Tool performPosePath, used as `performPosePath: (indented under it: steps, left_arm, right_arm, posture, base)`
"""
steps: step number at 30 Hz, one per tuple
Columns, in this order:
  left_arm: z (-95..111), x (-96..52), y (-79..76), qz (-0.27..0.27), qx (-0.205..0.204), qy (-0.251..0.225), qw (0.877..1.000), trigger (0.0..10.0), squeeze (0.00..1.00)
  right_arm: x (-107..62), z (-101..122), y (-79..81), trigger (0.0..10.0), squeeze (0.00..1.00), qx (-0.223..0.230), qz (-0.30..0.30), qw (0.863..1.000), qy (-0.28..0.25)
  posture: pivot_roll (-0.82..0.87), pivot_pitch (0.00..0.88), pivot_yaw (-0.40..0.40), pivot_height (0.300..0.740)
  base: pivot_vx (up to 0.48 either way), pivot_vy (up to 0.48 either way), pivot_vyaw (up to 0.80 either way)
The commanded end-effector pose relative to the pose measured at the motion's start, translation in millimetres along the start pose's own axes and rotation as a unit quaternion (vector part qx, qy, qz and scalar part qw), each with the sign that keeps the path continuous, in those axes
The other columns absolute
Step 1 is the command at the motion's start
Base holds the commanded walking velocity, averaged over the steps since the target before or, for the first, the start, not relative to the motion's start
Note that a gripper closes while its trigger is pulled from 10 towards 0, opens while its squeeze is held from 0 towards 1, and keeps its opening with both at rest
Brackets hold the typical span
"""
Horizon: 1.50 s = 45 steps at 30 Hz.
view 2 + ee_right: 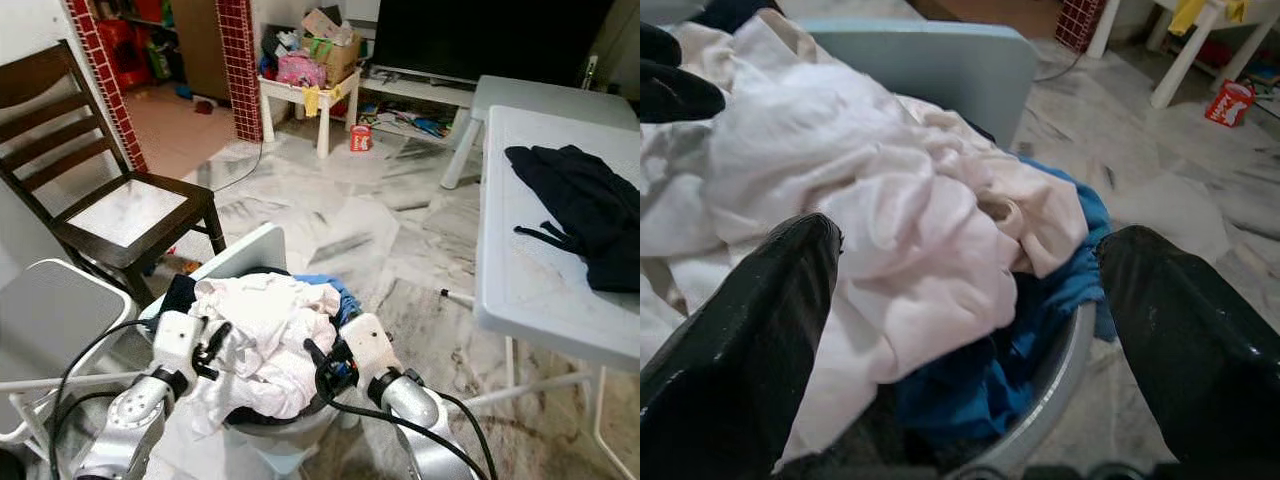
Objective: Hang hanger
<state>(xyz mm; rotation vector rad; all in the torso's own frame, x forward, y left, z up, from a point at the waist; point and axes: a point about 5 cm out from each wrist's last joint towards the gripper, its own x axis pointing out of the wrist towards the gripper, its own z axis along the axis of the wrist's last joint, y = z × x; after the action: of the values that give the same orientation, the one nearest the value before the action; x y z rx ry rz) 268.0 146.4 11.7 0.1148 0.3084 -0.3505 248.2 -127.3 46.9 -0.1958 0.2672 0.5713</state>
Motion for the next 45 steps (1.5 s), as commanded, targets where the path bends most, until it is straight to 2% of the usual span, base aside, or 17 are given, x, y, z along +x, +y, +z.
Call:
performPosePath:
  steps: [1,8,11,12,13,18,24,30,32,33,34,35,36,39,41,45]
  left_arm:
    - [-2.3,1.3,1.8,-0.009,0.010,0.008,1.000,10.0,0.00]
    - [-1.0,20.6,-5.6,-0.043,0.027,0.043,0.998,10.0,0.00]
    - [-0.2,23.4,-7.7,-0.051,0.037,0.046,0.997,10.0,0.00]
    - [0.1,25.7,-11.0,-0.064,0.042,0.052,0.996,3.3,0.00]
    - [0.1,26.5,-12.4,-0.071,0.040,0.053,0.995,0.0,0.00]
    - [1.2,29.5,-20.1,-0.103,0.033,0.051,0.993,0.0,0.00]
    - [1.2,29.8,-22.6,-0.105,0.006,0.042,0.994,0.0,0.00]
    - [-3.0,26.9,-21.4,-0.096,-0.008,0.038,0.995,0.0,0.00]
    - [-1.1,26.9,-16.6,-0.061,0.010,0.029,0.998,0.0,0.00]
    - [1.5,27.2,-13.0,-0.039,0.011,0.019,0.999,10.0,0.30]
    - [3.3,27.2,-10.7,-0.024,0.010,0.012,1.000,10.0,0.30]
    - [5.4,26.2,-9.5,-0.013,-0.011,-0.005,1.000,10.0,1.00]
    - [6.0,25.4,-9.7,-0.011,-0.024,-0.013,1.000,10.0,1.00]
    - [9.3,14.6,-5.4,0.032,-0.026,-0.070,0.997,10.0,1.00]
    - [9.4,3.1,-2.3,0.059,-0.035,-0.101,0.993,10.0,1.00]
    - [11.8,-9.3,-9.9,0.044,-0.034,-0.130,0.990,10.0,1.00]
  right_arm:
    - [-1.8,3.8,-2.4,10.0,0.00,-0.005,-0.002,1.000,-0.002]
    - [-11.1,1.5,-7.9,10.0,0.00,-0.005,-0.016,1.000,0.008]
    - [-12.9,1.2,-7.8,10.0,0.00,-0.006,-0.018,1.000,0.011]
    - [-15.1,0.4,-7.4,10.0,0.00,-0.006,-0.021,1.000,0.013]
    - [-15.9,0.1,-7.2,10.0,0.00,-0.006,-0.021,1.000,0.013]
    - [-19.5,-4.0,-5.7,10.0,0.00,-0.006,-0.024,0.999,0.021]
    - [-18.3,-4.5,-4.6,10.0,0.00,-0.006,-0.023,0.999,0.025]
    - [-13.6,-3.6,-1.0,10.0,0.00,-0.009,-0.011,1.000,0.027]
    - [-11.2,-3.2,0.1,10.0,0.00,-0.012,-0.005,1.000,0.026]
    - [-10.4,-2.7,0.1,10.0,0.00,-0.013,-0.004,1.000,0.026]
    - [-10.0,-2.5,0.1,10.0,0.00,-0.014,-0.003,1.000,0.025]
    - [-9.4,-2.1,-0.5,10.0,0.00,-0.014,-0.003,1.000,0.025]
    - [-9.0,-2.0,-0.9,10.0,0.00,-0.013,-0.003,1.000,0.025]
    - [-8.0,-2.0,-1.7,10.0,0.00,-0.015,-0.002,1.000,0.025]
    - [-7.9,-2.0,-2.1,10.0,0.00,-0.016,-0.002,1.000,0.024]
    - [-7.7,-2.9,-1.9,10.0,0.00,-0.017,0.001,1.000,0.026]
  posture:
    - [-0.15,0.031,-0.018,0.740]
    - [-0.20,0.039,0.003,0.740]
    - [-0.21,0.039,0.009,0.740]
    - [-0.22,0.038,0.015,0.740]
    - [-0.22,0.039,0.017,0.740]
    - [-0.23,0.038,0.026,0.740]
    - [-0.22,0.036,0.023,0.740]
    - [-0.19,0.032,0.006,0.740]
    - [-0.18,0.028,0.003,0.740]
    - [-0.18,0.029,0.003,0.740]
    - [-0.18,0.029,0.003,0.740]
    - [-0.17,0.028,-0.001,0.740]
    - [-0.17,0.028,-0.001,0.740]
    - [-0.17,0.027,-0.004,0.740]
    - [-0.16,0.026,-0.007,0.740]
    - [-0.16,0.023,-0.014,0.740]
  base:
    - [0.000,0.000,0.00]
    - [0.000,0.000,0.00]
    - [0.000,0.000,0.00]
    - [0.000,0.000,0.00]
    - [0.000,0.000,0.00]
    - [0.000,0.000,0.00]
    - [0.000,0.000,0.00]
    - [0.000,0.000,0.00]
    - [0.000,0.000,0.00]
    - [0.000,0.000,0.00]
    - [0.000,0.000,0.00]
    - [0.000,0.000,0.00]
    - [0.000,0.000,0.00]
    - [0.000,0.000,0.00]
    - [0.000,0.000,0.00]
    - [0.000,0.000,0.00]
